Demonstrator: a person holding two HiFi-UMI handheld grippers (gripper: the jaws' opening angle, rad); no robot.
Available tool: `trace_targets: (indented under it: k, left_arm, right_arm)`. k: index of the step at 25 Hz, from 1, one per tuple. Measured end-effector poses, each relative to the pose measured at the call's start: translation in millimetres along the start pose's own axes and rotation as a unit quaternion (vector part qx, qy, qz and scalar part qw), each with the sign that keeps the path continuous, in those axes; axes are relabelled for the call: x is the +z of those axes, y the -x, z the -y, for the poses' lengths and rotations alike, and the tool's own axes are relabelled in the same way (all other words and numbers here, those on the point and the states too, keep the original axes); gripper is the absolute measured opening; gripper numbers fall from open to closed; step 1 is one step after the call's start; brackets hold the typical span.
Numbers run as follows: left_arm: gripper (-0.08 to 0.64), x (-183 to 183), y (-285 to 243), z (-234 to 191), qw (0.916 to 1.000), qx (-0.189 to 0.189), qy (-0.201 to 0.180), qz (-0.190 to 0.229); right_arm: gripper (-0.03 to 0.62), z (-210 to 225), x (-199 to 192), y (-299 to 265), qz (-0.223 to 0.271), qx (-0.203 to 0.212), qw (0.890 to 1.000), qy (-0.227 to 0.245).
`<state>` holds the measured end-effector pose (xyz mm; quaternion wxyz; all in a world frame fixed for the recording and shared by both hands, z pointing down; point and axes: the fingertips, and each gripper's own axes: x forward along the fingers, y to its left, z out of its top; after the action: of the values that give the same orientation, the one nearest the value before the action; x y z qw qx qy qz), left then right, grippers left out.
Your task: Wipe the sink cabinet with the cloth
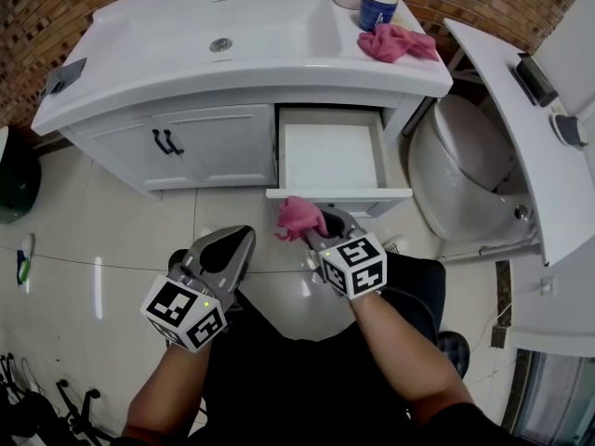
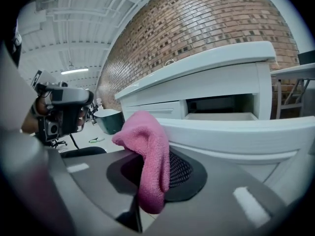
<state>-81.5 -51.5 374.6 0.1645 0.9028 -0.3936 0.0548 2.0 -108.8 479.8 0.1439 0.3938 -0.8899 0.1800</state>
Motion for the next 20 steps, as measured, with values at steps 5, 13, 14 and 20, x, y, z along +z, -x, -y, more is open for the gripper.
trace_targets:
  k: [5,13,14,20]
  left_arm:
    - [0.006,-1.4,-3.5,3.1,1.0000,0.000,0.004,-0.002]
    - [0.006,-2.2,-14.4,11.6,1.0000,-0.006,0.002,-0.001]
    - [0.006,-2.4,-16.6,13.4,1.0000,-0.008,0.001,-0.001]
    - [0.006,-3.5,-29.0,25.5,0.9998,-0.019,0.001,-0.005]
  right_arm:
    - [0.078,39.2,-5.2,26.4,0.006,-0.041,0.999,-0.017]
    - [0.078,102.2,-18.0,77.8,0.018,-0.110,0.993,-0.039]
    - [0.078,110.3,-19.4,84.4,0.019,-0.119,0.992,-0.043]
    - [0.078,147.9,-22.5,117.2,0.027,-0.159,0.985,-0.055]
